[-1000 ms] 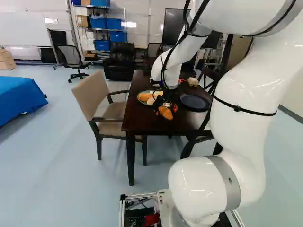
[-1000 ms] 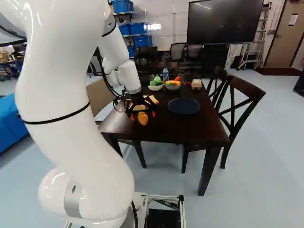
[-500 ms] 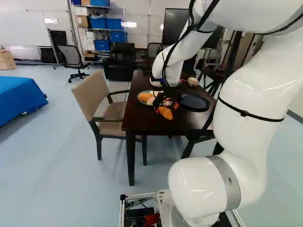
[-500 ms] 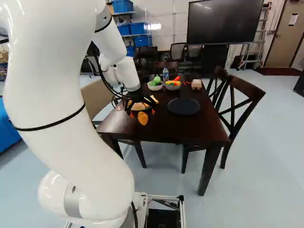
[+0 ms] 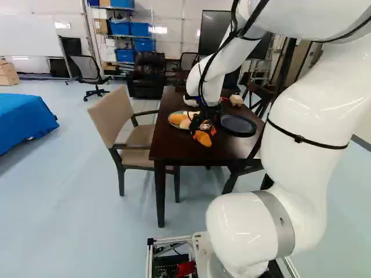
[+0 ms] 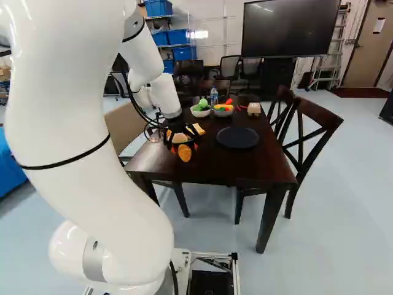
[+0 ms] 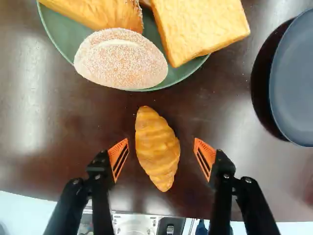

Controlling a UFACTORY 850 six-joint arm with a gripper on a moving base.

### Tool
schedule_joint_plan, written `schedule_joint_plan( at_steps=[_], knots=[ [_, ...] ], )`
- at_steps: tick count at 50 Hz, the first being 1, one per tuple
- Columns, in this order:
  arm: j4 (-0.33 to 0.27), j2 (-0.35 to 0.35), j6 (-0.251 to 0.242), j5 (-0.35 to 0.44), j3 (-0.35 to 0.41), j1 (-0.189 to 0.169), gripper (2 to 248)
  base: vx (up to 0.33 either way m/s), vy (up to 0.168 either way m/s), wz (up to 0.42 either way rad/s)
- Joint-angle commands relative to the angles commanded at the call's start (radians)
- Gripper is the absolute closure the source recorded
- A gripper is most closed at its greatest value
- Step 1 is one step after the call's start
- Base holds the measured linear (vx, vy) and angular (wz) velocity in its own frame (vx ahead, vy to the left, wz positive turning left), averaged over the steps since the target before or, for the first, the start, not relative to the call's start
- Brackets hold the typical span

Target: Move the croissant to the empty plate

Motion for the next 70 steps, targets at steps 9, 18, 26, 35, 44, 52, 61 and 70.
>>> schedule_joint_plan(
  at_steps=[9, 18, 26, 35, 44, 52, 61, 70],
  knots=[
    [0.000, 0.000, 0.000, -0.004, 0.000, 0.000, 81, 0.000, 0.000, 0.000],
    [0.001, 0.000, 0.000, -0.021, 0.000, 0.000, 93, 0.000, 0.000, 0.000],
    [0.006, 0.000, 0.000, -0.030, 0.000, 0.000, 118, 0.000, 0.000, 0.000],
    [0.007, 0.000, 0.000, -0.030, 0.000, 0.000, 129, 0.000, 0.000, 0.000],
    [0.007, 0.000, 0.000, -0.030, 0.000, 0.000, 148, 0.000, 0.000, 0.000],
    [0.007, 0.000, 0.000, -0.030, 0.000, 0.000, 162, 0.000, 0.000, 0.000],
    [0.007, 0.000, 0.000, -0.030, 0.000, 0.000, 156, 0.000, 0.000, 0.000],
    [0.007, 0.000, 0.000, -0.030, 0.000, 0.000, 158, 0.000, 0.000, 0.000]
  ],
)
